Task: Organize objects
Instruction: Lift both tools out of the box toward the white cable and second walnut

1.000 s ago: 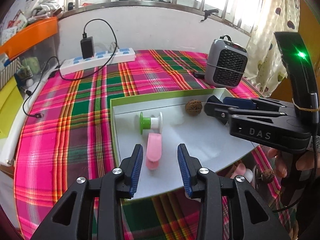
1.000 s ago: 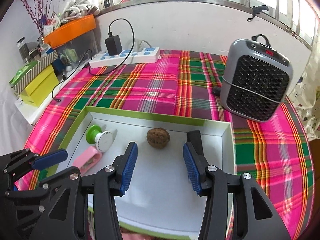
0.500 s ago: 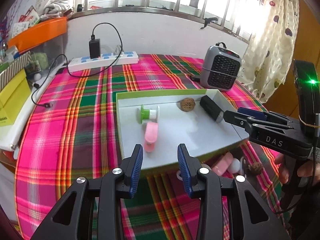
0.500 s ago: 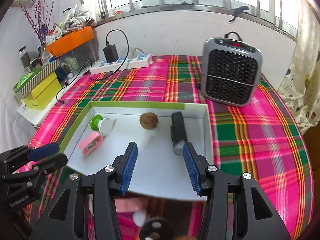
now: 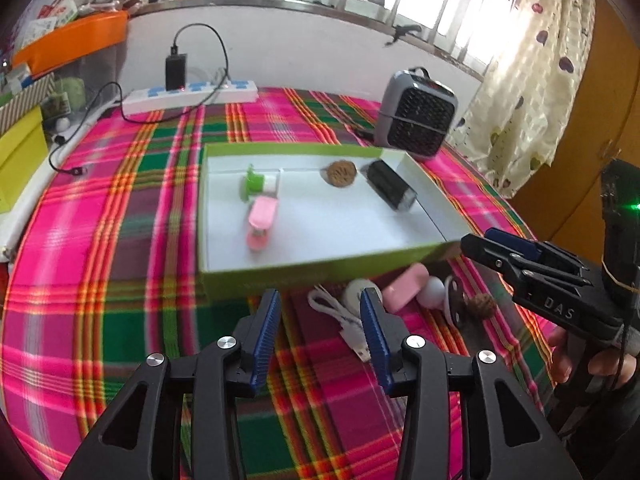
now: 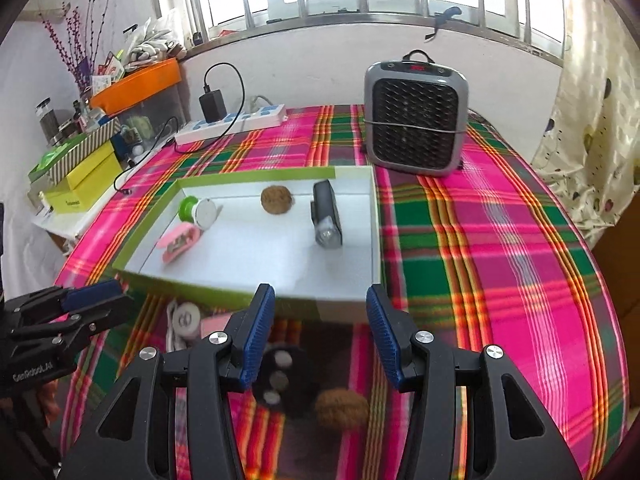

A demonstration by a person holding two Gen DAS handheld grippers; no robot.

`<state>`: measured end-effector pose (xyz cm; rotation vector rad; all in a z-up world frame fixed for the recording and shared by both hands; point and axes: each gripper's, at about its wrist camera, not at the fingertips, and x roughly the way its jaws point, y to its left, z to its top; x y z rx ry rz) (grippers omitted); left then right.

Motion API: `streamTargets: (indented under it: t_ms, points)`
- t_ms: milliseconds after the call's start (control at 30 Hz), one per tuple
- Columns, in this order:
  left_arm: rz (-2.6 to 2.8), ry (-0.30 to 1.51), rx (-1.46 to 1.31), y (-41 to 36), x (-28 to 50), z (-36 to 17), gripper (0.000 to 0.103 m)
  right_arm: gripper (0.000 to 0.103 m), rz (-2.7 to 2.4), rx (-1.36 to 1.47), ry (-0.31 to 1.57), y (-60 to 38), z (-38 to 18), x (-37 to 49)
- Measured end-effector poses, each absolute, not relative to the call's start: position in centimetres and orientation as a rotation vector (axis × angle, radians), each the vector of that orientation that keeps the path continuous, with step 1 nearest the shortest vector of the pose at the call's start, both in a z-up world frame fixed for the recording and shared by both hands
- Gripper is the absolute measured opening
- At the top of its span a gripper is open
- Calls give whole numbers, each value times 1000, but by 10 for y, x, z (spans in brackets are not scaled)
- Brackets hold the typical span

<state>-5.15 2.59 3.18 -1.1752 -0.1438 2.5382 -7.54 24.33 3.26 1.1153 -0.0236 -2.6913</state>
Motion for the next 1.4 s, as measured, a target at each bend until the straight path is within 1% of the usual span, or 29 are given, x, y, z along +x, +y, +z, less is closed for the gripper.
streamTargets:
  t_ms: [167, 233, 533, 767, 900, 1067, 1167, 1400]
  points:
    - [2489, -166, -1182, 35, -47, 25, 40, 51, -2708, 1100, 11, 252, 26, -58]
    - [2474, -163, -1191, 40, -45, 23, 42, 54, -2699, 1096, -7, 256, 24, -51]
    - [2460, -139, -1252, 54, -46, 12, 42, 54, -2667, 1115, -49, 263, 12, -39]
    - [2465, -123, -1286, 61, -49, 6, 42, 54, -2653, 1125, -21, 264, 7, -35]
    - [2477, -122, -1289, 63, -50, 5, 42, 54, -2649, 1146, -48, 269, 5, -37]
    - [2493, -125, -1294, 64, -50, 6, 42, 54, -2639, 1181, -6, 265, 2, -39]
    - [2512, -143, -1298, 63, -52, 5, 42, 54, -2648, 1207, 70, 260, 1, -39]
    - [2557, -65, -1325, 66, -53, 6, 42, 54, -2651, 1255, 137, 259, -4, -43]
